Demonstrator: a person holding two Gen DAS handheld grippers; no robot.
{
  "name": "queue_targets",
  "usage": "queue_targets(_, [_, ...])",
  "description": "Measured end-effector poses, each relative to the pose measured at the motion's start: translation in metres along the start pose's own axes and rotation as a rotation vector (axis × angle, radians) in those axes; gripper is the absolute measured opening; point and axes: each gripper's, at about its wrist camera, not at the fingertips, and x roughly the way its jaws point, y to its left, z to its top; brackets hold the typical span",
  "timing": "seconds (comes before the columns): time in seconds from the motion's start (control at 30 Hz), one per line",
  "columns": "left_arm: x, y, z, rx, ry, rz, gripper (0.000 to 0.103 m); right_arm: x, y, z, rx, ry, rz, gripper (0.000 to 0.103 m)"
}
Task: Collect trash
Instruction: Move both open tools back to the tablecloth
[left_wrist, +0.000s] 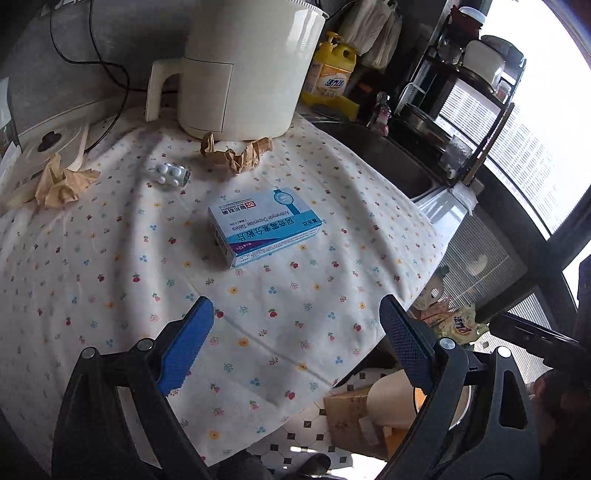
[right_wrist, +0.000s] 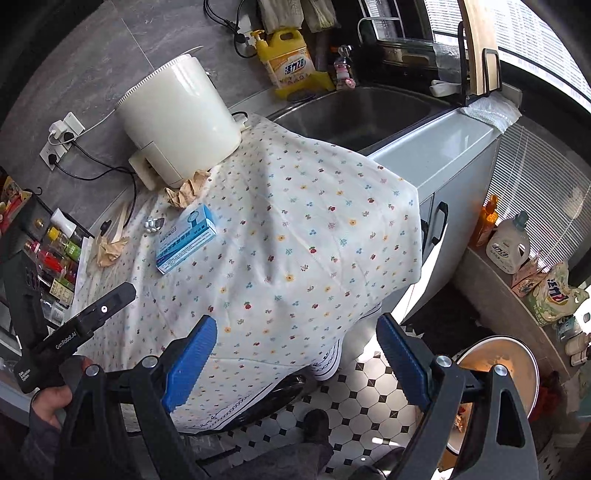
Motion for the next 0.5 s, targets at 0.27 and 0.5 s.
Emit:
queue_targets(0.27, [-0.016,0.076,0.013,-0.061,-0.032,0.062,0.090,0.047,0.070,0.020,-0.057,0.029,0.043,0.086])
queue_targets(0.5, [-0.027,0.129,0.026,-0.083,-0.059,0.100,0.090,0.088,0.121,0.036,-0.082,0.057,0.069,0.086])
